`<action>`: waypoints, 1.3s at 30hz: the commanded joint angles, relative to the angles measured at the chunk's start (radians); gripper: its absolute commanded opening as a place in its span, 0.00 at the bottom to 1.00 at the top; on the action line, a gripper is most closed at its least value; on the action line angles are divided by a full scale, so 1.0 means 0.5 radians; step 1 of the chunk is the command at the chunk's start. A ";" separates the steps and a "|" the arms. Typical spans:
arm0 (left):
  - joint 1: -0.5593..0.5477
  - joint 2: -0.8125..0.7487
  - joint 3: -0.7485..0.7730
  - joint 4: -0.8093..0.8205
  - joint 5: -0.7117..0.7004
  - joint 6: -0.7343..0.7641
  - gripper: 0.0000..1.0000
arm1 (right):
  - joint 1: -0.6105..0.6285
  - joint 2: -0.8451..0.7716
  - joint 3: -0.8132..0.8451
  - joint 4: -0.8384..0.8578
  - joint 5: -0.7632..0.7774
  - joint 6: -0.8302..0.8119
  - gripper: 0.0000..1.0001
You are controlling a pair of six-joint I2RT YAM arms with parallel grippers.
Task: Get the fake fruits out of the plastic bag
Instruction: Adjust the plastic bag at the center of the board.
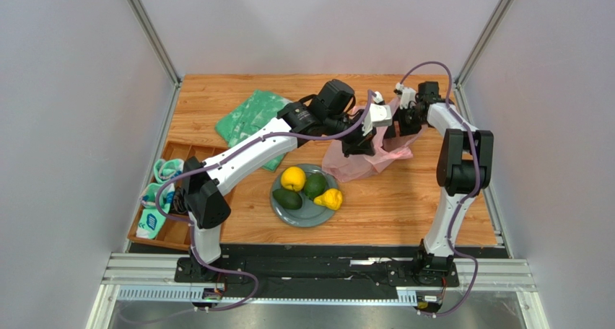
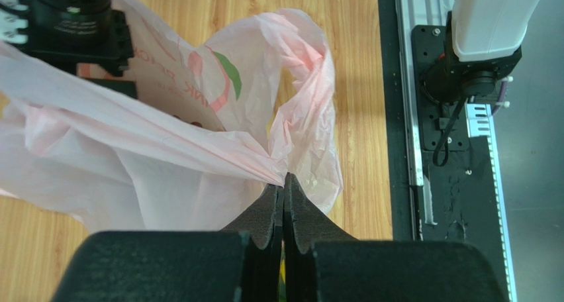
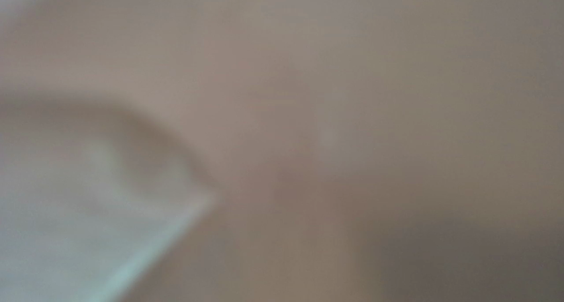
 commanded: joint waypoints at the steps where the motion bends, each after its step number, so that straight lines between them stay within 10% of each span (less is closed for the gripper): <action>1: -0.021 -0.119 -0.077 -0.141 0.089 0.165 0.00 | -0.180 -0.339 -0.493 -0.056 0.248 -0.141 0.79; 11: 0.065 -0.524 -0.559 -0.105 0.156 0.169 0.00 | -0.644 -1.641 -1.544 -0.574 0.421 -0.704 0.79; 24: 0.065 -0.119 -0.032 0.070 0.279 -0.092 0.00 | -0.233 -0.982 -0.605 -0.408 -0.105 -0.418 0.68; 39: 0.084 -0.073 -0.108 0.095 0.377 -0.156 0.00 | -0.027 -0.359 -0.228 0.144 0.266 -0.145 0.79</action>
